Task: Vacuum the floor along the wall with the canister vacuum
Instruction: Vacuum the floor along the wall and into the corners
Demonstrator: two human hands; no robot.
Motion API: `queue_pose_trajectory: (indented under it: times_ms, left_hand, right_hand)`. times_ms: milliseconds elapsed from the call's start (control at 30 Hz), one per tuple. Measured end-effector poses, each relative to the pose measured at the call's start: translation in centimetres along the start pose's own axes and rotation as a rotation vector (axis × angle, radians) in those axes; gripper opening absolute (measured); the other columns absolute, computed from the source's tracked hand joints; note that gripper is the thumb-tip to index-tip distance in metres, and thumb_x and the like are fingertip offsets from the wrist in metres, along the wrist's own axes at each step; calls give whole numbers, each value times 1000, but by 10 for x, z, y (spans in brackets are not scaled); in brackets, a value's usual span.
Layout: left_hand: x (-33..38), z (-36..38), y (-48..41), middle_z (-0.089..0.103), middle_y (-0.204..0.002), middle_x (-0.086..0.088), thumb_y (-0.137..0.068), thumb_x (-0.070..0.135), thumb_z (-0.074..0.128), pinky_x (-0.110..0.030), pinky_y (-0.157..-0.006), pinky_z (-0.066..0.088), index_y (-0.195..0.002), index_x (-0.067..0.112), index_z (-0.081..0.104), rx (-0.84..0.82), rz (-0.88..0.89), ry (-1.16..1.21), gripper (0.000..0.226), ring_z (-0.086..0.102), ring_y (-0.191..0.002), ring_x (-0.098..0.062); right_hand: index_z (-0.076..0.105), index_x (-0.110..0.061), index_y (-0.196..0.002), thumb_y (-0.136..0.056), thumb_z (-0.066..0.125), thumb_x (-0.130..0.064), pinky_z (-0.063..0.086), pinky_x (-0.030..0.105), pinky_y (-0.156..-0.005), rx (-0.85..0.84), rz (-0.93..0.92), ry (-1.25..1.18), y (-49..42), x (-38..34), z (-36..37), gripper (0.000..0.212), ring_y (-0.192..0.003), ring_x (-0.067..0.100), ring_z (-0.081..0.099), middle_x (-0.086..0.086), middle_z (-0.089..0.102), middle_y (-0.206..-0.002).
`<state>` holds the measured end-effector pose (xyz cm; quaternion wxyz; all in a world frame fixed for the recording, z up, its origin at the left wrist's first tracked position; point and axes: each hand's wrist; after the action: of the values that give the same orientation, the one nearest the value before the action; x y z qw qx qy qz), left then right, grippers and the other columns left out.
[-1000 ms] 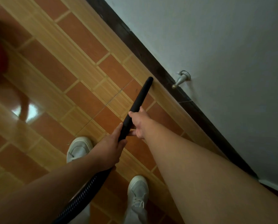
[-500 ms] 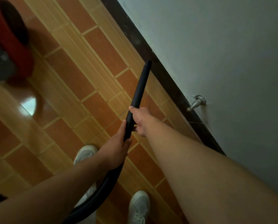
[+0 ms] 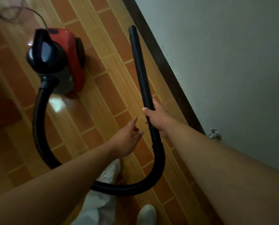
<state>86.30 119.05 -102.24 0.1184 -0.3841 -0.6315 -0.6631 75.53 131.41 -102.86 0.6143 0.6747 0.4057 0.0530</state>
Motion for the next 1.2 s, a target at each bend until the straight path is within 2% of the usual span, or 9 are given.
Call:
queue_pose_trajectory:
  times_ms: [100,200,433,600,700,800,900,1067,1200]
  left_hand:
    - [21,-50,20,54,-143,-2,-106,39,45,-37,-104,49,-159,25,20,131,-11,40,61,58,-121,-19]
    - [46,-93,37,55,-141,-2,-105,40,45,-43,-101,53,-153,22,33,246,-14,83,53,60,-119,-19]
    - [113,-167,26,59,-128,3,-102,42,52,-34,-82,60,-147,22,43,416,19,279,50,62,-104,-9]
    - [154,-195,-14,67,-117,2,-102,43,53,-42,-89,60,-133,19,53,496,6,494,39,66,-107,-15]
    - [171,-202,-34,70,-114,-2,-103,37,54,-44,-87,61,-132,16,54,574,-58,666,35,68,-107,-19]
    - [179,-215,-47,70,-111,-1,-103,37,54,-40,-81,63,-130,16,55,622,-72,691,34,69,-104,-18]
    - [178,-239,-52,71,-108,-1,-103,37,53,-39,-78,64,-127,16,56,627,-69,661,32,71,-97,-15]
    - [159,-306,-54,69,-108,-7,-102,34,56,-43,-74,65,-124,14,53,636,-109,733,30,71,-97,-24]
    - [140,-366,-57,68,-110,-8,-102,34,57,-41,-71,65,-127,11,52,563,-87,728,34,71,-99,-23]
  right_hand:
    - [14,-50,-159,-105,54,-40,43,61,-110,29,-97,146,20,-48,-3,68,-136,31,49,3,41,-157]
    - [12,-47,-161,-107,51,-36,36,57,-117,60,-188,218,40,-96,-7,67,-149,30,35,-1,27,-168]
    - [9,-46,-161,-109,48,-34,34,50,-116,10,-395,353,45,-173,-1,66,-154,27,25,-4,20,-170]
    - [23,-46,-158,-109,48,-23,42,30,-86,-30,-519,388,11,-192,11,60,-136,24,49,-2,47,-150]
    - [26,-48,-156,-108,49,-19,43,28,-81,-36,-559,388,-3,-202,8,60,-122,21,54,-2,50,-139]
    - [26,-46,-156,-107,53,-18,45,31,-85,-65,-566,394,-14,-219,4,63,-117,14,50,-2,52,-139]
    - [35,-36,-152,-104,60,-27,48,29,-80,-60,-525,376,-26,-234,13,55,-115,14,59,-3,60,-133]
    - [50,-25,-127,-102,57,-48,45,28,-55,-42,-384,426,-39,-258,45,35,-76,16,63,3,63,-101]
    - [49,-23,-122,-102,53,-53,46,31,-57,22,-356,477,-50,-289,85,36,-77,19,63,4,62,-97]
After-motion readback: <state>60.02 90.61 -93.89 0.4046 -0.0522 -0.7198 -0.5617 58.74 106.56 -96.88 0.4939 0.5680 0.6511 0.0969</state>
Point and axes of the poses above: each hand's wrist, its own y-axis away from the middle knuckle, its own z-axis out of the palm, x = y × z
